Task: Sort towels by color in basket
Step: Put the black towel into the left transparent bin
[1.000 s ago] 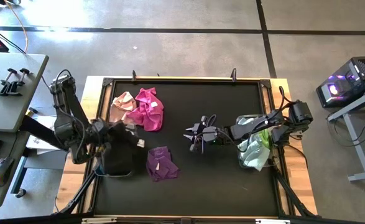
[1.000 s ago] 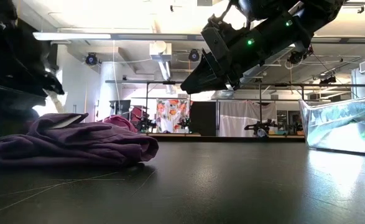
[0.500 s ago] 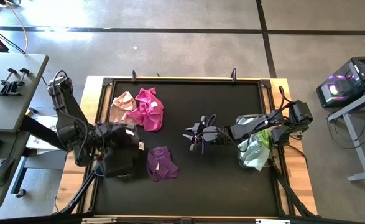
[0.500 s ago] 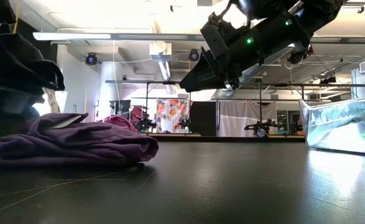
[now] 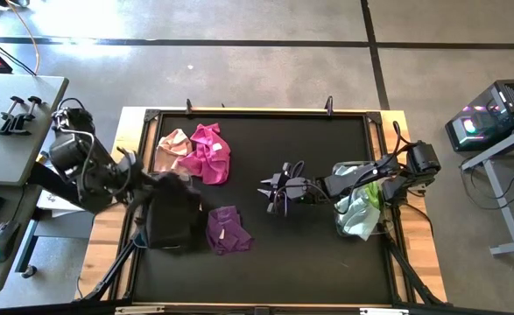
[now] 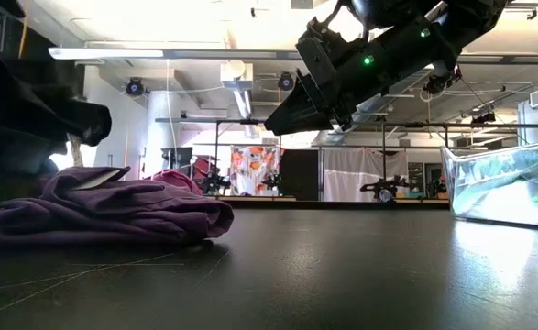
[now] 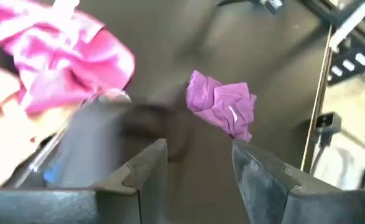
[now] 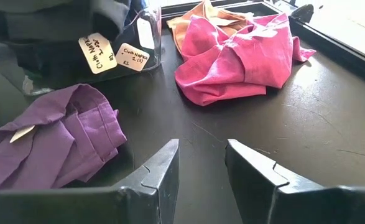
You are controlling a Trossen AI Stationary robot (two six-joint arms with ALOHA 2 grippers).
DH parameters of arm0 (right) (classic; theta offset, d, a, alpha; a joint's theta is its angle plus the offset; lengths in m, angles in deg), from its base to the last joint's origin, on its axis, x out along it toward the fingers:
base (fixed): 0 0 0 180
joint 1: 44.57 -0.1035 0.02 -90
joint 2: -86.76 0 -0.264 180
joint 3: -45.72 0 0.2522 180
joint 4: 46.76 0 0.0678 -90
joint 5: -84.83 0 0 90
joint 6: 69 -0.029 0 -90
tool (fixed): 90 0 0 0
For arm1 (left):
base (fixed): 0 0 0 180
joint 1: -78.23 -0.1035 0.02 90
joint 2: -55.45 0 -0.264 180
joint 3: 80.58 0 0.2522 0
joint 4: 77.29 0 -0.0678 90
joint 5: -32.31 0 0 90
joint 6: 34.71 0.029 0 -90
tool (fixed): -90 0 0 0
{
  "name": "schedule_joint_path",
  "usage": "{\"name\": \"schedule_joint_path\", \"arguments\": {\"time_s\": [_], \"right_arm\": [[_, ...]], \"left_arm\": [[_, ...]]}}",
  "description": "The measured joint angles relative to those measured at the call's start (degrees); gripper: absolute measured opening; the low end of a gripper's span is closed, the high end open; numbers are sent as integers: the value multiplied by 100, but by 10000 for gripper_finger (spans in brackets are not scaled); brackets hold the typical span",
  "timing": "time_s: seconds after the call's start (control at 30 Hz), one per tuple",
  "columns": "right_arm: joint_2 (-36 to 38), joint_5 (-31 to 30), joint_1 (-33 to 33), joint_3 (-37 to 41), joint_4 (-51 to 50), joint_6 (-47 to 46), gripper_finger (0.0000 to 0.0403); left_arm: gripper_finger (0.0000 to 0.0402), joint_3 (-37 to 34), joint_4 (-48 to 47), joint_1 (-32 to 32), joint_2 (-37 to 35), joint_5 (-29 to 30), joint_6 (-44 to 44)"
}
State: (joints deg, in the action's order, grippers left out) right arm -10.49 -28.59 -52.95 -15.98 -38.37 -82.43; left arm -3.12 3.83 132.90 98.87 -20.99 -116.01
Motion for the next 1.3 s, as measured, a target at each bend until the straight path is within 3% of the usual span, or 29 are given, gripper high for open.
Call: {"name": "schedule_joint_path", "arguments": {"time_s": [0.23,0.47,0.67,0.83,1.1,1.3], "right_arm": [[0,0,0,0,0,0,126],[0,-2,0,0,-2,1,126],[1,-6,0,4,22,86,126],[0,-2,-2,2,26,65,126],[0,-2,-2,4,42,103,126],[0,-2,-2,2,37,103,126]], "left_arm": [[145,-641,837,-119,595,-30,632],[114,-2332,1317,-208,1039,-929,-813],[92,-2231,1573,-443,1466,-603,-605],[78,-2238,1242,-862,1401,-1412,-529],[42,-2394,1834,-1714,1623,-1873,483],[12,-2395,1950,-2173,2334,-2188,1181]]}}
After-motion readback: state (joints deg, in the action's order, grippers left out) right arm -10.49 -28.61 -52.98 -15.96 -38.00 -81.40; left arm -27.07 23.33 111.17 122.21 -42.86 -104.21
